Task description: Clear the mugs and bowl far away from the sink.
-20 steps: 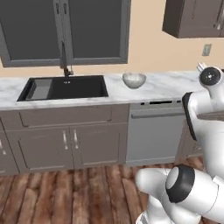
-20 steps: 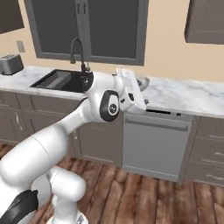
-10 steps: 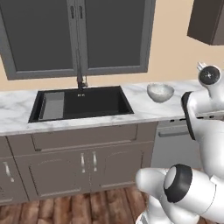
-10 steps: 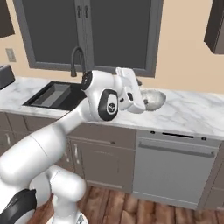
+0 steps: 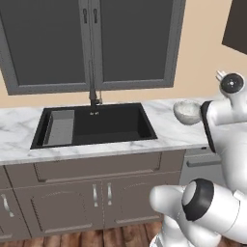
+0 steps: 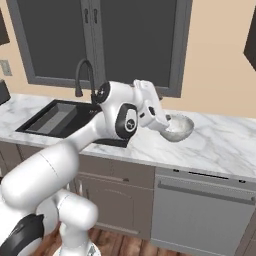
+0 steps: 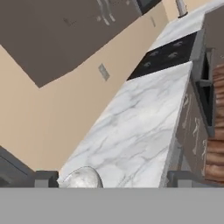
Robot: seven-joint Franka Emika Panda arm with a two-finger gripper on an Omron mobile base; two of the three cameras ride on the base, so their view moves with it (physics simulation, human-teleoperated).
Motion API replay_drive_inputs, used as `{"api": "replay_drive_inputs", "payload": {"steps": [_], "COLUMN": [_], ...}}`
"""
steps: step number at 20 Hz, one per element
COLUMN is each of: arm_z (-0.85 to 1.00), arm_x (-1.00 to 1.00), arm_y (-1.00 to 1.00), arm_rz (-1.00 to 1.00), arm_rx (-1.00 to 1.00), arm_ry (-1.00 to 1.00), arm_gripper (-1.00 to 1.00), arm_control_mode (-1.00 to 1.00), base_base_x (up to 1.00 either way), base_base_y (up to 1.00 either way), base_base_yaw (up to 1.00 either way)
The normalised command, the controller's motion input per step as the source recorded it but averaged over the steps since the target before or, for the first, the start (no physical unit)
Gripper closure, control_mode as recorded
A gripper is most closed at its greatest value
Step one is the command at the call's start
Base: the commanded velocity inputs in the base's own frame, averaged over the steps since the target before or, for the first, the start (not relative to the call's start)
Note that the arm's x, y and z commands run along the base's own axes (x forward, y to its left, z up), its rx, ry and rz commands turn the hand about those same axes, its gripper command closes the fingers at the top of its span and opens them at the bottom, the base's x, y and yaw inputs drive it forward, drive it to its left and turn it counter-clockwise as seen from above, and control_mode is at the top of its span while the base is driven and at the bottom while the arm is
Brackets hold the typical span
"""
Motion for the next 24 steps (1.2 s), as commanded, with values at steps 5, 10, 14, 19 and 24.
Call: {"api": "replay_drive_inputs", "payload": {"steps": [5,10,14,19,24], "arm_z": [-0.07,-0.07,-0.03,-0.09,-0.08], "arm_x": [0.05,0.0,0.0,-0.01,0.05], "arm_y": [-0.13,0.0,0.15,0.2,0.35], "arm_rz": [0.45,0.49,0.45,0.24,0.07], "arm_rx": [-0.03,-0.06,-0.13,-0.11,-0.12], "arm_ry": [0.31,0.24,0.24,0.15,0.05], "arm_gripper": [-1.0,-1.0,-1.0,-1.0,-1.0], "arm_control_mode": [-1.0,-1.0,-1.0,-1.0,-1.0], "base_base_x": [0.0,0.0,0.0,0.0,0.0], "base_base_y": [0.0,0.0,0.0,0.0,0.0], "base_base_yaw": [0.0,0.0,0.0,0.0,0.0]}}
